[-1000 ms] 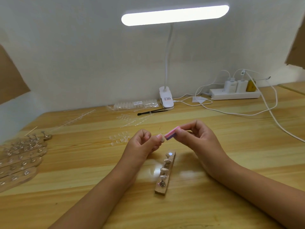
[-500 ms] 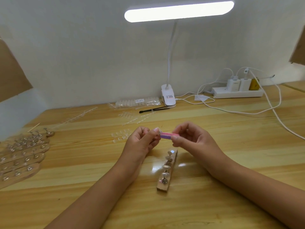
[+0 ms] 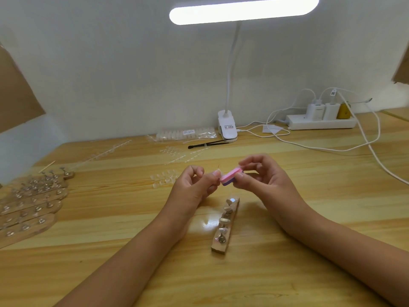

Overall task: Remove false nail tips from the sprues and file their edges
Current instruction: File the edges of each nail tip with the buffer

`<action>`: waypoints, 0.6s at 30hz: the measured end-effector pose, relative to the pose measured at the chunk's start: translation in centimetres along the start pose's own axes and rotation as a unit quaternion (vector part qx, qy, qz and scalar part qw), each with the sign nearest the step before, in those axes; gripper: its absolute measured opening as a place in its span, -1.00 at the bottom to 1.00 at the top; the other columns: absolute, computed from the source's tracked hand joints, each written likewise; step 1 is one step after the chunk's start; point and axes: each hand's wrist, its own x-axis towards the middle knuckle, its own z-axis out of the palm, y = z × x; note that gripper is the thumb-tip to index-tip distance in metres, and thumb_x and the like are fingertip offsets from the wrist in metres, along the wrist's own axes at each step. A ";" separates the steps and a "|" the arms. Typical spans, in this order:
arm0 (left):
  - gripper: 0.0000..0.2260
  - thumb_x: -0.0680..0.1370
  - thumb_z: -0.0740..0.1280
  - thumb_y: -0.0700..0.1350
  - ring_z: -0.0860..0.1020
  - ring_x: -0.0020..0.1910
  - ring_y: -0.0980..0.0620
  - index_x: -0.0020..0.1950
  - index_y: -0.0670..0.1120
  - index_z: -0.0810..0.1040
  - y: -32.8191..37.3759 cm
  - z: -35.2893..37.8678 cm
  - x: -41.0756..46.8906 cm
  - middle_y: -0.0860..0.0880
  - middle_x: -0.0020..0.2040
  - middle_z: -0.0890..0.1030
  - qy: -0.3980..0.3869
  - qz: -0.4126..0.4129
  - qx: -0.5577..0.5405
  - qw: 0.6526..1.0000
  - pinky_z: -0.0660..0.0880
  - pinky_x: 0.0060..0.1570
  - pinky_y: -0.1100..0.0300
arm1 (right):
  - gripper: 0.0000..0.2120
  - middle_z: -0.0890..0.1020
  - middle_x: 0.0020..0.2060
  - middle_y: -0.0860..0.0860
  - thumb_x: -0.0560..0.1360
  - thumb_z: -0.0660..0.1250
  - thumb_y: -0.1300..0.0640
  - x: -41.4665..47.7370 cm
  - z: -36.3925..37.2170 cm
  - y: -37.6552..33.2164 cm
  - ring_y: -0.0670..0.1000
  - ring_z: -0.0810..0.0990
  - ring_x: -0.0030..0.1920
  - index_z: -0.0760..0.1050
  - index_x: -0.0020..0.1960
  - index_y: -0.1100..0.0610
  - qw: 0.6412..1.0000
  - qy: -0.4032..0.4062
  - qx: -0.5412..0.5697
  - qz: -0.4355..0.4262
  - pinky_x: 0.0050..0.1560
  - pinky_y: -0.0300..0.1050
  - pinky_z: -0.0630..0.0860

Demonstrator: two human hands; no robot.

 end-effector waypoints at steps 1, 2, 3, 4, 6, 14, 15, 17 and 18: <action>-0.65 0.39 0.54 -0.06 0.66 -0.15 0.10 -0.14 -0.04 0.35 0.0 0.0 0.0 0.00 -0.17 0.70 -0.002 0.001 0.001 1.000 0.55 0.00 0.22 | -0.68 0.69 -0.08 -0.04 0.35 0.46 0.08 0.0 0.0 0.0 0.01 0.71 -0.07 0.51 0.06 0.11 1.000 0.002 -0.004 0.005 0.03 -0.14 0.63; -0.65 0.40 0.54 -0.06 0.67 -0.14 0.09 -0.14 -0.04 0.35 0.0 -0.1 0.0 -0.01 -0.15 0.71 -0.004 0.001 0.007 1.000 0.54 0.03 0.18 | -0.69 0.70 -0.08 0.00 0.35 0.46 0.08 -0.1 0.1 0.0 0.02 0.71 -0.07 0.50 0.04 0.14 1.000 -0.012 -0.009 0.013 0.02 -0.14 0.63; -0.64 0.41 0.55 -0.05 0.67 -0.11 0.07 -0.13 -0.03 0.34 0.0 -0.1 0.0 -0.02 -0.14 0.71 -0.008 0.002 0.018 1.000 0.53 0.06 0.14 | -0.70 0.71 -0.08 0.04 0.36 0.47 0.11 -0.2 0.3 0.0 0.03 0.71 -0.07 0.50 0.03 0.17 0.999 -0.035 -0.013 0.020 -0.02 -0.15 0.63; -0.65 0.42 0.54 -0.04 0.66 -0.10 0.04 -0.13 -0.03 0.34 0.0 -0.1 0.0 -0.02 -0.13 0.71 -0.012 0.002 0.029 1.000 0.52 0.07 0.10 | -0.72 0.71 -0.08 0.07 0.38 0.47 0.14 -0.4 0.5 0.1 0.05 0.71 -0.07 0.49 0.02 0.19 0.998 -0.054 -0.014 0.021 -0.04 -0.17 0.62; -0.67 0.38 0.50 -0.01 0.65 -0.09 0.04 -0.14 -0.02 0.34 -0.1 -0.1 0.0 0.00 -0.15 0.70 -0.010 0.004 0.038 0.999 0.51 0.10 0.07 | -0.71 0.71 -0.09 0.08 0.38 0.47 0.12 -0.4 0.6 0.0 0.06 0.71 -0.07 0.49 0.02 0.20 0.999 -0.048 -0.005 0.010 -0.05 -0.18 0.62; -0.65 0.34 0.52 0.03 0.60 -0.14 0.02 -0.20 0.00 0.34 -0.4 0.0 0.2 0.02 -0.21 0.64 0.009 0.011 0.065 0.998 0.52 0.02 0.11 | -0.68 0.72 -0.11 0.12 0.36 0.47 0.10 -0.4 0.7 0.1 0.08 0.71 -0.06 0.49 0.01 0.22 0.999 -0.043 -0.005 0.013 -0.02 -0.12 0.64; -0.67 0.41 0.52 -0.03 0.62 -0.12 0.03 -0.20 -0.01 0.33 -0.5 -0.1 0.3 0.02 -0.20 0.66 0.008 0.013 0.060 0.998 0.54 0.04 0.12 | -0.68 0.72 -0.12 0.09 0.35 0.47 0.08 -0.4 0.6 0.0 0.07 0.71 -0.08 0.49 0.01 0.21 1.000 -0.027 -0.002 0.008 -0.04 -0.15 0.63; -0.71 0.50 0.46 -0.11 0.65 -0.12 0.08 -0.19 -0.02 0.33 -0.6 -0.1 0.3 0.03 -0.20 0.69 0.009 0.014 0.051 0.999 0.56 0.04 0.18 | -0.68 0.72 -0.14 0.03 0.34 0.47 0.05 -0.2 0.3 -0.1 0.02 0.71 -0.11 0.51 0.01 0.17 1.000 0.003 0.002 0.006 -0.07 -0.21 0.61; -0.71 0.48 0.47 -0.10 0.65 -0.12 0.09 -0.19 -0.02 0.33 -0.6 -0.1 0.4 0.02 -0.19 0.68 0.011 0.015 0.052 0.999 0.55 0.05 0.17 | -0.69 0.71 -0.14 0.02 0.34 0.47 0.06 -0.2 0.4 -0.1 0.01 0.71 -0.11 0.51 0.01 0.16 1.000 -0.001 0.002 0.010 -0.08 -0.22 0.60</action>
